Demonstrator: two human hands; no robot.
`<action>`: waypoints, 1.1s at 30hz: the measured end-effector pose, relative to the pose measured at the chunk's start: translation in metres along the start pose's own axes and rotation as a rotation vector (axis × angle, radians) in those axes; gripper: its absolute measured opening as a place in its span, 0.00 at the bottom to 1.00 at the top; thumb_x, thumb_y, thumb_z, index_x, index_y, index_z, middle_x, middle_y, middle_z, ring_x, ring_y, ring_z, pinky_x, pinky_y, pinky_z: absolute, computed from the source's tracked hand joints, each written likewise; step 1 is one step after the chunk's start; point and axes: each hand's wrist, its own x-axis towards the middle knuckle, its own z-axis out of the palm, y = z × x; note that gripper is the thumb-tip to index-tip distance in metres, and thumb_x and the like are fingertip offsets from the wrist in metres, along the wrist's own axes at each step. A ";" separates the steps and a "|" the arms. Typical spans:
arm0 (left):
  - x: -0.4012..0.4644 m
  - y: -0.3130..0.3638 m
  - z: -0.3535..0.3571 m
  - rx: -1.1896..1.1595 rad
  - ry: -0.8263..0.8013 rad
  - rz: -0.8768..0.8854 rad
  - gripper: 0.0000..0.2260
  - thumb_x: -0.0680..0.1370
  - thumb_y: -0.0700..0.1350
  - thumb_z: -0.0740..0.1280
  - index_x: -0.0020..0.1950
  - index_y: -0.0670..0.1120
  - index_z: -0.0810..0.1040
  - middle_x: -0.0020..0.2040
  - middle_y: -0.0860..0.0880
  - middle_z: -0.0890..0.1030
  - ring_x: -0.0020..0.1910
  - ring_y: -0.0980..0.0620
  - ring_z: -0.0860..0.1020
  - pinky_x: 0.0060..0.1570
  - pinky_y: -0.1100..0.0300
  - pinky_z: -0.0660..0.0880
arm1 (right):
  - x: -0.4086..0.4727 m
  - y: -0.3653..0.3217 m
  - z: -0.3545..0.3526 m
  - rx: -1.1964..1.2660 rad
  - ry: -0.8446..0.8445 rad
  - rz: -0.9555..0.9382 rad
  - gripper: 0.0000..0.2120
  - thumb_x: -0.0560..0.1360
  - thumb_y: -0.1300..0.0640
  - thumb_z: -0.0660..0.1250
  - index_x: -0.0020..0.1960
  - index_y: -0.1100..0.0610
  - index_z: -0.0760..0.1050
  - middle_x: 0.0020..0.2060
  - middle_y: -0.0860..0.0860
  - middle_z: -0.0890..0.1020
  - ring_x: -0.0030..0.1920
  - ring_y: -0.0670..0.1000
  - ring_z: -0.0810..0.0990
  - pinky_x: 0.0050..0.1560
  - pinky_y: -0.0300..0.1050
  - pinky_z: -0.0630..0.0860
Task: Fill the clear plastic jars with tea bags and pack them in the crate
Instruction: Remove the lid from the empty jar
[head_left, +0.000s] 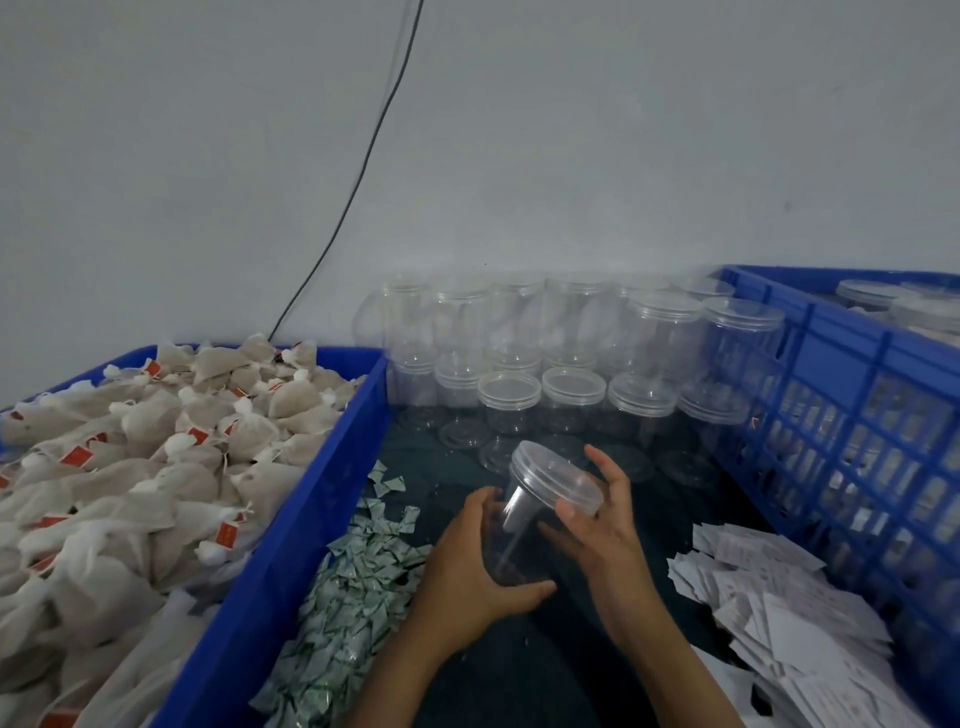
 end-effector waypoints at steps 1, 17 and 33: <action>-0.001 0.000 -0.001 -0.083 -0.052 -0.023 0.37 0.59 0.60 0.79 0.62 0.71 0.63 0.59 0.68 0.73 0.59 0.66 0.73 0.55 0.69 0.73 | 0.001 -0.001 -0.002 0.018 -0.032 0.007 0.33 0.66 0.53 0.73 0.69 0.44 0.66 0.60 0.50 0.79 0.62 0.54 0.78 0.63 0.57 0.74; -0.007 0.006 -0.004 -0.345 -0.233 -0.012 0.35 0.63 0.52 0.80 0.65 0.61 0.66 0.61 0.54 0.77 0.59 0.56 0.78 0.58 0.60 0.76 | -0.005 -0.013 -0.003 -0.004 -0.006 -0.023 0.36 0.63 0.44 0.78 0.67 0.46 0.68 0.58 0.56 0.80 0.55 0.57 0.82 0.51 0.48 0.80; 0.000 -0.003 -0.006 -0.544 -0.124 -0.162 0.35 0.65 0.46 0.80 0.67 0.54 0.66 0.65 0.53 0.76 0.62 0.56 0.77 0.56 0.62 0.76 | 0.001 -0.018 -0.032 -0.589 0.409 -0.034 0.42 0.60 0.64 0.81 0.64 0.51 0.58 0.61 0.52 0.69 0.58 0.51 0.72 0.52 0.37 0.70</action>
